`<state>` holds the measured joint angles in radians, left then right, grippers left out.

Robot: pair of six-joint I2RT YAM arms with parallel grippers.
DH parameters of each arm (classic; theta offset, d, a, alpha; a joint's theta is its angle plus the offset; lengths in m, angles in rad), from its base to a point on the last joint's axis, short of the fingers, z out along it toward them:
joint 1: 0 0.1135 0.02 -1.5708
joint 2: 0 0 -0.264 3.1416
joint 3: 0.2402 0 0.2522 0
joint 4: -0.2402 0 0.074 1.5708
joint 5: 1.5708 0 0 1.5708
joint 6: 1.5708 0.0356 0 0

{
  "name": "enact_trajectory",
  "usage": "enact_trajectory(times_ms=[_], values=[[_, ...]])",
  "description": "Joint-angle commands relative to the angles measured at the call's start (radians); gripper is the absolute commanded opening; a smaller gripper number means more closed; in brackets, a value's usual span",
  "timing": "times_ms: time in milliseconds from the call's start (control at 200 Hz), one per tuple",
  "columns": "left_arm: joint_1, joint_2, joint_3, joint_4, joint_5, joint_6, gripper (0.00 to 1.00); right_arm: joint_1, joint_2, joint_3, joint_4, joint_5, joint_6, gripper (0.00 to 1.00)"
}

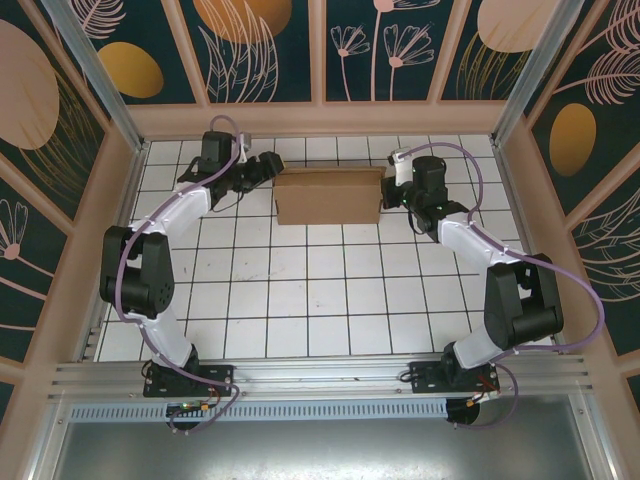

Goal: Fold the paper box

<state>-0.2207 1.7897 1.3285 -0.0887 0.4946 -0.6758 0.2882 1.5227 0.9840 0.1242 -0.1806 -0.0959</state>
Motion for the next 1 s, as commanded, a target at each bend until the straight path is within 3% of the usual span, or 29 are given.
enact_trajectory(times_ms=[0,400,500,731,996], values=[[-0.004,0.032,-0.029,-0.012,0.011,-0.002,0.72,0.012,-0.019,-0.012,-0.026,-0.011,-0.007,0.00],[-0.004,0.049,-0.063,-0.047,-0.022,0.027,0.49,0.007,-0.041,-0.022,0.000,-0.011,-0.004,0.00],[-0.003,0.056,-0.066,-0.055,-0.030,0.030,0.47,0.001,-0.059,-0.029,0.020,-0.018,0.007,0.09],[-0.004,0.061,-0.068,-0.058,-0.027,0.037,0.46,-0.019,-0.120,-0.071,0.089,-0.050,0.037,0.42],[-0.005,0.050,-0.089,-0.056,-0.018,0.043,0.46,-0.063,-0.171,-0.096,0.207,-0.091,0.201,0.55]])
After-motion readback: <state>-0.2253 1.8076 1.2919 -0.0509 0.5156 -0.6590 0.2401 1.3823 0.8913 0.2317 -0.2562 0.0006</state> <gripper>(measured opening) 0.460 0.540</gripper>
